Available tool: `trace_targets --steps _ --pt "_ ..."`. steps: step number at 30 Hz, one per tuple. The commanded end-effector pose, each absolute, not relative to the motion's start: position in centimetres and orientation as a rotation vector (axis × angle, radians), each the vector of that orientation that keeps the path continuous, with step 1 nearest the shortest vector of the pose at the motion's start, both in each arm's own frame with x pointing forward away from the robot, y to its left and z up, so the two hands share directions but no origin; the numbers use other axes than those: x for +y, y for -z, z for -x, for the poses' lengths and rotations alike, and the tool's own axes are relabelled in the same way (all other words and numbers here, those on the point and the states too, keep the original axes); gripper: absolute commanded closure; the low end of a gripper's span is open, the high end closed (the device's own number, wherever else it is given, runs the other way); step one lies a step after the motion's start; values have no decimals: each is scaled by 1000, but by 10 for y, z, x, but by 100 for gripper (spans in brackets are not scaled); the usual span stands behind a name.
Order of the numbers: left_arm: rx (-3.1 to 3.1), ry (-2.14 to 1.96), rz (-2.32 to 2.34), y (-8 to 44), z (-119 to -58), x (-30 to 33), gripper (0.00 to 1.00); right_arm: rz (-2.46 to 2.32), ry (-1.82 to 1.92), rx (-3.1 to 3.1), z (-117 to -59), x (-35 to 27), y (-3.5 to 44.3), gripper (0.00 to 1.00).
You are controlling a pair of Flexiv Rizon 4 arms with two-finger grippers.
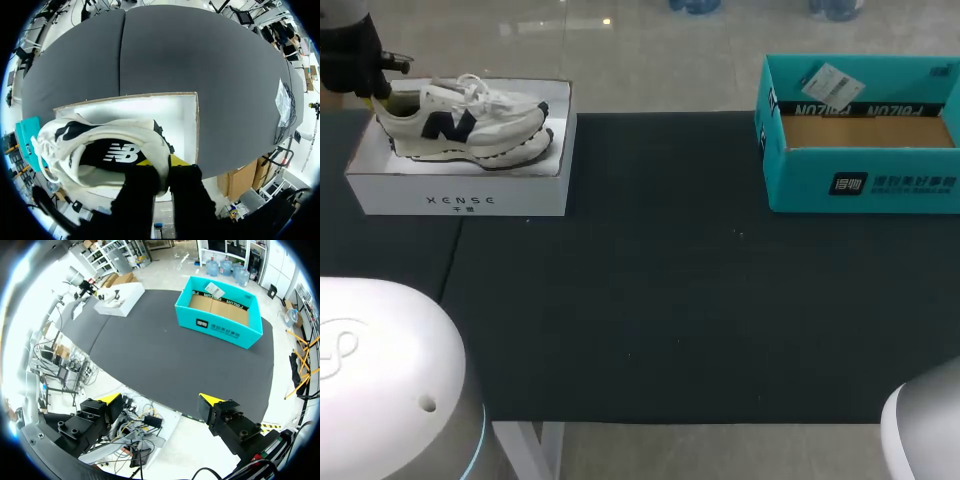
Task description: Take the shoe out of the shoebox, open the shoe tongue, remove and reinsert the insole, then place the shoe into the shoebox
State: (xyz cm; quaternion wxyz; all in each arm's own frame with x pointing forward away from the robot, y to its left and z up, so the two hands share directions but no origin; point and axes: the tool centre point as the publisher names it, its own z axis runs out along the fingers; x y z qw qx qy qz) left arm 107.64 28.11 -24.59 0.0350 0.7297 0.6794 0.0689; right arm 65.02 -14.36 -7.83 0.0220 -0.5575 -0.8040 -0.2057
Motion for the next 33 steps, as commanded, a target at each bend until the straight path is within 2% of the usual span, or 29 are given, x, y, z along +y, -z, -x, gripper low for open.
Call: trace_targets --steps 1,6,12,33 --pt "2062 -270 -2233 171 -1029 263 100 1725 625 -2488 -653 -143 76 0" --pt "2000 -287 -2241 147 -991 234 100 1725 625 -2488 -653 -143 76 0" --pt "1964 -301 -2295 147 -943 190 100 1725 625 -2488 -653 -143 76 0" --pt "1758 -237 -2551 223 -792 -5 100 1725 625 -2488 -653 -143 76 0"
